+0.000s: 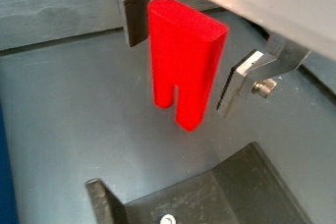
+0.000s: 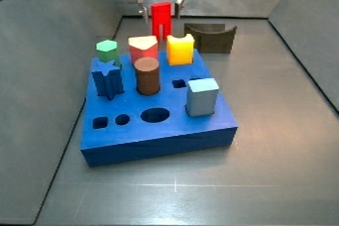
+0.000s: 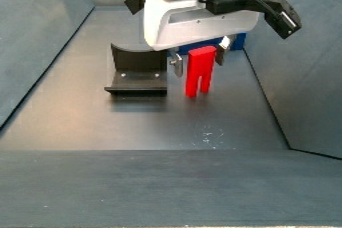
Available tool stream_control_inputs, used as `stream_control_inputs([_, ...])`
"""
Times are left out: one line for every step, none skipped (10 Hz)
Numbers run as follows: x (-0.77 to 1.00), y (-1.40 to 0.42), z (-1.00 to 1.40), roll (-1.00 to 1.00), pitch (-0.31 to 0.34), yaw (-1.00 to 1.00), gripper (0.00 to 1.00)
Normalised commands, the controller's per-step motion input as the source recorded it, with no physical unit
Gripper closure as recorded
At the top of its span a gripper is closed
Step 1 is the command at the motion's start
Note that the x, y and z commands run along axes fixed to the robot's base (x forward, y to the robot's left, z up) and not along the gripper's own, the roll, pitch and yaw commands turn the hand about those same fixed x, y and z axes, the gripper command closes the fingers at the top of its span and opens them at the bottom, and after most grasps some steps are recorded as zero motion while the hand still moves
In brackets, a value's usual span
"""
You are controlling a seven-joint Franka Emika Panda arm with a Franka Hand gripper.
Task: Pick up the square-circle object. Move up. Rotate the square-circle object. Move to above the board. Insert the square-circle object.
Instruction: Pick up the square-circle object.
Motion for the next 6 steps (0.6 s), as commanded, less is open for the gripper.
stream_control_inputs([0.00, 0.00, 0.00, 0.00, -0.004, 0.00, 0.00])
stream_control_inputs([0.00, 0.00, 0.00, 0.00, 0.000, 0.00, 1.00])
stream_control_inputs([0.00, 0.00, 0.00, 0.00, 0.000, 0.00, 1.00])
stream_control_inputs([0.00, 0.00, 0.00, 0.00, 0.000, 0.00, 1.00])
stream_control_inputs([0.00, 0.00, 0.00, 0.00, 0.000, 0.00, 1.00])
stream_control_inputs([0.00, 0.00, 0.00, 0.00, 0.000, 0.00, 1.00])
